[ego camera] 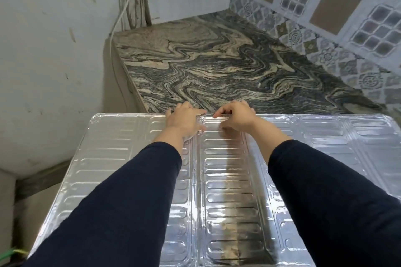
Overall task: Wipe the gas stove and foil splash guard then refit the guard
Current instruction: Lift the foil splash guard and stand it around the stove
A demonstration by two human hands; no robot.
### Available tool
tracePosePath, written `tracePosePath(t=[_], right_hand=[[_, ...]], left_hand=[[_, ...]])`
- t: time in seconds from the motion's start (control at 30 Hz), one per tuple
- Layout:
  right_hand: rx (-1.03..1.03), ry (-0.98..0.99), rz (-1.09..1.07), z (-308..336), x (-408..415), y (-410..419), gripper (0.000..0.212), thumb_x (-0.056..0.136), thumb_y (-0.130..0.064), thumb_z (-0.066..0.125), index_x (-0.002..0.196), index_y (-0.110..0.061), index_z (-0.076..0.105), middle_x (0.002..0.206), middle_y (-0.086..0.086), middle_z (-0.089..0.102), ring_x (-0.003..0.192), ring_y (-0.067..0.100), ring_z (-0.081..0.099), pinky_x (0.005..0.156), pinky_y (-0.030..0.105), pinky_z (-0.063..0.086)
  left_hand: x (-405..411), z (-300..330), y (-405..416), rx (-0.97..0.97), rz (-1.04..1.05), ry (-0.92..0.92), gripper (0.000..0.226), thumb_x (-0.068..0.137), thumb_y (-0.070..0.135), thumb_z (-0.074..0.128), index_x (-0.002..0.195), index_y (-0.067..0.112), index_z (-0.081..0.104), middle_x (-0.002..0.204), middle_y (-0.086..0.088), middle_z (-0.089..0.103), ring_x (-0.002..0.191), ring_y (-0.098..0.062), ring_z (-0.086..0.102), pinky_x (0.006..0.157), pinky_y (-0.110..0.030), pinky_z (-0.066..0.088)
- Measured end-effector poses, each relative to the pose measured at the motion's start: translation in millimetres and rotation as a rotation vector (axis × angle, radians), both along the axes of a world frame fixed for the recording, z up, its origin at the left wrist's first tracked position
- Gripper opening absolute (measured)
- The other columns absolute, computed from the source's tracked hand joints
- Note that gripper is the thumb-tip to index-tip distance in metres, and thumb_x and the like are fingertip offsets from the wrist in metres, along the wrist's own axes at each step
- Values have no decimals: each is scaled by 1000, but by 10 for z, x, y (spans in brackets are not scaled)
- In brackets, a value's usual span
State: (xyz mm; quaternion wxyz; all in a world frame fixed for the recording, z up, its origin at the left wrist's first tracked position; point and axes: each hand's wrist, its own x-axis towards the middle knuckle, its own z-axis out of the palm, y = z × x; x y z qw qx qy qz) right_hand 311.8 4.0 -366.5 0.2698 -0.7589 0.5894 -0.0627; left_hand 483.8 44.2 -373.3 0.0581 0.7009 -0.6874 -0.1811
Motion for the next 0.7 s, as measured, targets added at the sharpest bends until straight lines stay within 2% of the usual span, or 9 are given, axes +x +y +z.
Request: tracePosePath(t=[0.07, 0.17, 0.23, 0.3, 0.4, 0.47, 0.53, 0.63, 0.7], right_hand=[[20, -93, -13, -37, -8, -12, 25, 75, -16, 75, 79, -40, 69, 106, -6, 67, 120, 25, 43, 102, 44, 36], [35, -215, -20, 4, -36, -31, 24, 75, -8, 75, 74, -31, 73, 92, 6, 73, 93, 27, 63, 87, 38, 50], [34, -244, 0, 133, -75, -46, 16, 77, -5, 74, 80, -21, 76, 86, 5, 73, 82, 20, 63, 78, 31, 49], [30, -246, 33, 308, -165, -63, 13, 79, -5, 73, 84, -15, 77, 86, 4, 73, 78, 11, 61, 77, 27, 49], [6, -182, 51, 586, -392, -78, 10, 80, -7, 73, 87, -13, 76, 82, -7, 70, 66, -7, 59, 71, 14, 47], [-37, -175, 14, 731, -558, -78, 9, 79, -6, 73, 83, -14, 76, 77, -10, 68, 60, -17, 57, 74, 16, 47], [-92, -152, -25, 851, -694, -50, 10, 77, -4, 73, 80, -13, 74, 75, -4, 70, 54, -18, 54, 72, 18, 47], [-197, -224, -134, 1054, -850, 21, 5, 78, 4, 70, 80, 0, 70, 75, -1, 69, 51, -20, 53, 61, 2, 39], [-246, -280, -207, 1260, -882, 111, 9, 77, 5, 71, 77, -4, 70, 78, -1, 69, 50, -20, 52, 56, -2, 37]], left_hand=[[-12, 4, -14, -9, 11, 25, 47, 84, 44, 66, 128, 47, 52, 128, 0, 48, 129, -22, 36, 110, -48, 26], [-17, 78, -42, -53, 31, 98, 31, 87, 37, 64, 118, 44, 63, 124, 3, 55, 125, -20, 45, 105, -44, 32], [-3, 197, -67, -70, 36, 187, 23, 88, 34, 64, 110, 40, 69, 114, 6, 63, 116, -18, 55, 99, -38, 40], [28, 361, -91, -80, 43, 282, 19, 87, 30, 66, 104, 34, 73, 103, 5, 68, 106, -19, 61, 92, -36, 47], [102, 635, -114, -143, 66, 306, 15, 87, 29, 66, 98, 33, 75, 106, 9, 73, 100, -15, 64, 87, -35, 50], [161, 793, -122, -181, 72, 304, 14, 88, 29, 65, 95, 35, 75, 106, 12, 73, 99, -13, 64, 86, -34, 51], [233, 928, -105, -207, 64, 316, 15, 88, 29, 64, 95, 36, 75, 106, 13, 73, 102, -12, 64, 92, -36, 50], [311, 1146, -29, -266, 66, 348, 15, 88, 32, 64, 96, 41, 73, 103, 15, 73, 96, -13, 65, 92, -37, 49], [325, 1315, 43, -305, 75, 368, 13, 84, 35, 68, 92, 45, 73, 99, 15, 73, 93, -15, 65, 93, -40, 49]])
